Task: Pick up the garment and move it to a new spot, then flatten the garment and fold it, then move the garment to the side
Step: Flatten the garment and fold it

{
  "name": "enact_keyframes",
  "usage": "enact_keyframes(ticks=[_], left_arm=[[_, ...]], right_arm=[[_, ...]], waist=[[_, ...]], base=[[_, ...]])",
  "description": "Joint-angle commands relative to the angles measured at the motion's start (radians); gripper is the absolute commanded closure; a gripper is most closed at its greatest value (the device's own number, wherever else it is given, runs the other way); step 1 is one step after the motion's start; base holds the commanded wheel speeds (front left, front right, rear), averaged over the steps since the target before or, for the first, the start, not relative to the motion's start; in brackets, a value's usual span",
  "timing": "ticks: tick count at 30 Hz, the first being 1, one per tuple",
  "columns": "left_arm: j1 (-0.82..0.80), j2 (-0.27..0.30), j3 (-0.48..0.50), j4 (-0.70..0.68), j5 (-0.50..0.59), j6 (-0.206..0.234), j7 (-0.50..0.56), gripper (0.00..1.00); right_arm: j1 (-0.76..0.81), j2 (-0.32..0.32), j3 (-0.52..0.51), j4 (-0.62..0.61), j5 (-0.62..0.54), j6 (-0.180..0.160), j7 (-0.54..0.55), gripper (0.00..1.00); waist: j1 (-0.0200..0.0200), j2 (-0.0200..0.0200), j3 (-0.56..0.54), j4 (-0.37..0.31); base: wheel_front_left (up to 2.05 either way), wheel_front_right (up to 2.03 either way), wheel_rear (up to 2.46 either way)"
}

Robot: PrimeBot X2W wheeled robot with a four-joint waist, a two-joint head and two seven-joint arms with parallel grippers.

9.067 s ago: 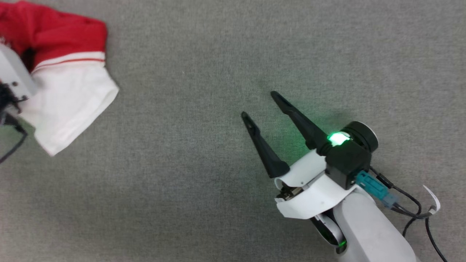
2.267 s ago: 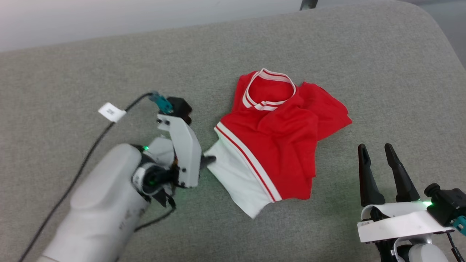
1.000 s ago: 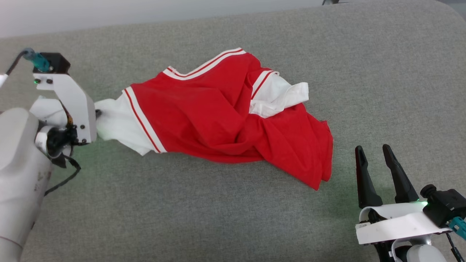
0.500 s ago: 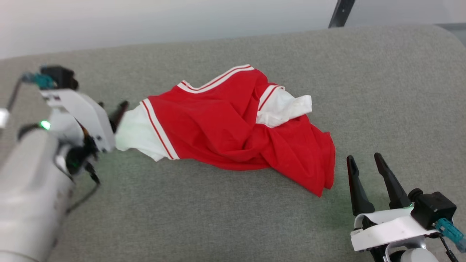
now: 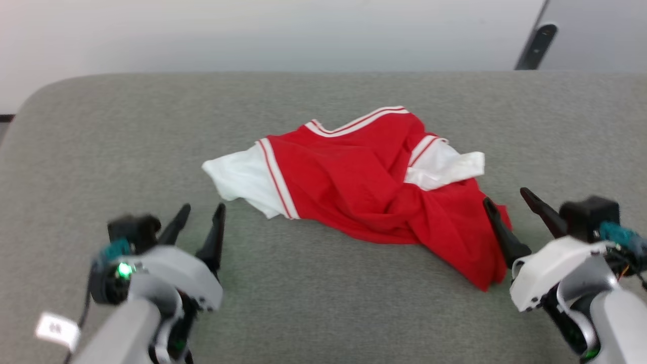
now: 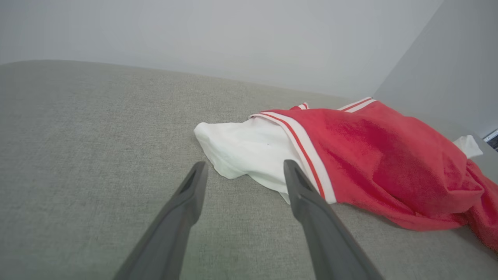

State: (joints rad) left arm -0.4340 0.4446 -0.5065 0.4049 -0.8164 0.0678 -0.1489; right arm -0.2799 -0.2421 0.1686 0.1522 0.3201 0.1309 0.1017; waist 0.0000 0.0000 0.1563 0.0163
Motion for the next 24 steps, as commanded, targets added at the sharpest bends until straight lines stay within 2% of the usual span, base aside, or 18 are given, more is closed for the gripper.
enact_keyframes(ticks=[1, 5, 11, 16, 20, 24], left_arm=[[0.044, -0.004, 0.002, -0.037, 0.014, 0.029, -0.028, 0.0], [0.148, -0.01, 0.013, -0.148, 0.049, 0.114, -0.08, 0.0], [0.248, -0.028, 0.022, -0.27, 0.119, 0.203, -0.109, 0.0], [0.285, -0.05, 0.044, -0.336, 0.169, 0.224, -0.116, 0.0], [0.302, -0.081, 0.07, -0.358, 0.21, 0.209, -0.115, 0.0], [0.307, -0.109, 0.09, -0.36, 0.231, 0.189, -0.115, 0.0]], right_arm=[[-0.029, -0.03, 0.021, 0.004, 0.016, 0.0, 0.047, 0.0], [-0.118, -0.112, 0.103, 0.014, 0.075, 0.0, 0.214, 0.0], [-0.271, -0.257, 0.252, 0.031, 0.178, 0.0, 0.425, 0.0], [-0.384, -0.372, 0.39, 0.058, 0.281, -0.001, 0.558, 0.0], [-0.469, -0.466, 0.517, 0.073, 0.334, -0.001, 0.632, 0.0], [-0.527, -0.51, 0.588, 0.082, 0.363, -0.001, 0.652, 0.0]], waist=[[0.0, 0.0, -0.014, 0.047], [0.0, 0.0, -0.012, 0.086], [0.0, 0.0, 0.011, 0.143], [0.0, 0.0, 0.038, 0.187], [0.0, 0.0, 0.059, 0.22], [0.0, 0.0, 0.076, 0.237]], base=[[0.0, 0.0, 0.0], [0.0, 0.0, 0.0], [0.0, 0.0, 0.0], [0.0, 0.0, 0.0], [0.0, 0.0, 0.0], [0.0, 0.0, 0.0]])
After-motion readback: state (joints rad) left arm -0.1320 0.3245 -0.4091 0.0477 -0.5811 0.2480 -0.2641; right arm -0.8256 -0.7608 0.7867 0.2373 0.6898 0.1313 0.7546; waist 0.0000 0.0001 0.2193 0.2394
